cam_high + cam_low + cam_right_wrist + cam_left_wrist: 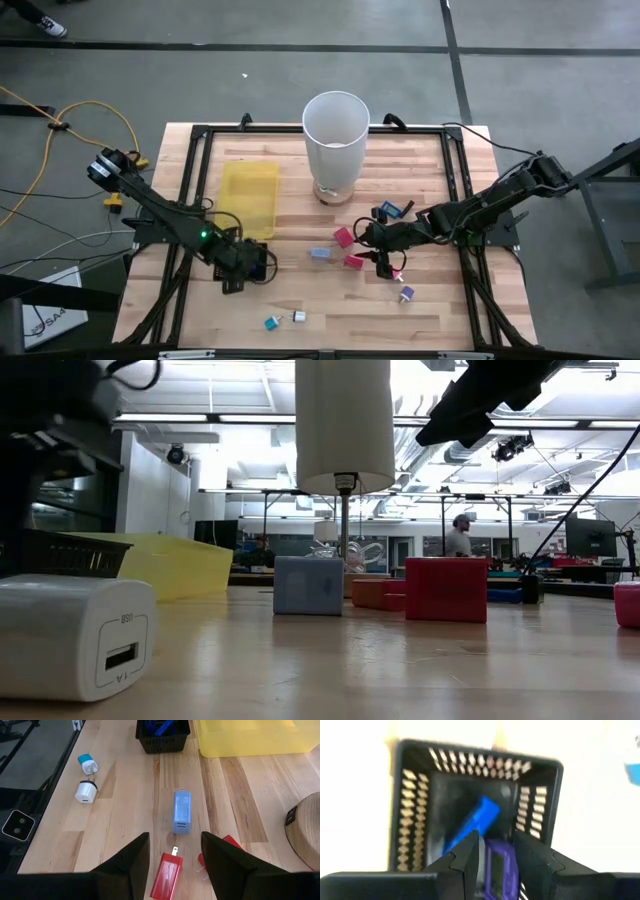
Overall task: Pick & Place Office items
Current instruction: Put the black digital clock into the black bin
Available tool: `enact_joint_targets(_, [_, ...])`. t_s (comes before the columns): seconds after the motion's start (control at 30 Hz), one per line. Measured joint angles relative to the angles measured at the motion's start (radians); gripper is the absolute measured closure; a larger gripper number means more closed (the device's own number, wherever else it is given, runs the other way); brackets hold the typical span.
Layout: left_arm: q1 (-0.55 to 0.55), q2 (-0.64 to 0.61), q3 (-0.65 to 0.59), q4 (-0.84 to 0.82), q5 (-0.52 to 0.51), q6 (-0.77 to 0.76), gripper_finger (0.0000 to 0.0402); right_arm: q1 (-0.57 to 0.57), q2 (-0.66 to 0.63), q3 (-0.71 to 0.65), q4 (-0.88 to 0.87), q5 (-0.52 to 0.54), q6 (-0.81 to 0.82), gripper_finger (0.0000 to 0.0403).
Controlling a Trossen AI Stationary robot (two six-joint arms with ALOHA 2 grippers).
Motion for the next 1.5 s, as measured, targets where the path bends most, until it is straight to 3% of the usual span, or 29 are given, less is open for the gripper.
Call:
enact_joint_targets(0.3, [0.126, -0.052, 0.0, 0.132, -0.005, 0.184, 0.0284, 0.0, 0.0, 0.0, 0.0, 0.0, 0.0, 0.0238])
enact_joint_targets(0.8, [0.272, -0.052, 0.0, 0.54, -0.002, 0.618, 0.0284, 0.0, 0.0, 0.0, 0.0, 0.0, 0.0, 0.0238])
enact_joint_targets(1.07, [0.305, -0.052, 0.0, 0.734, -0.002, 0.715, 0.0284, 0.0, 0.0, 0.0, 0.0, 0.0, 0.0, 0.0238])
enact_joint_targets(1.5, [0.33, -0.051, 0.0, 0.769, -0.001, 0.716, 0.0284, 0.0, 0.0, 0.0, 0.0, 0.0, 0.0, 0.0238])
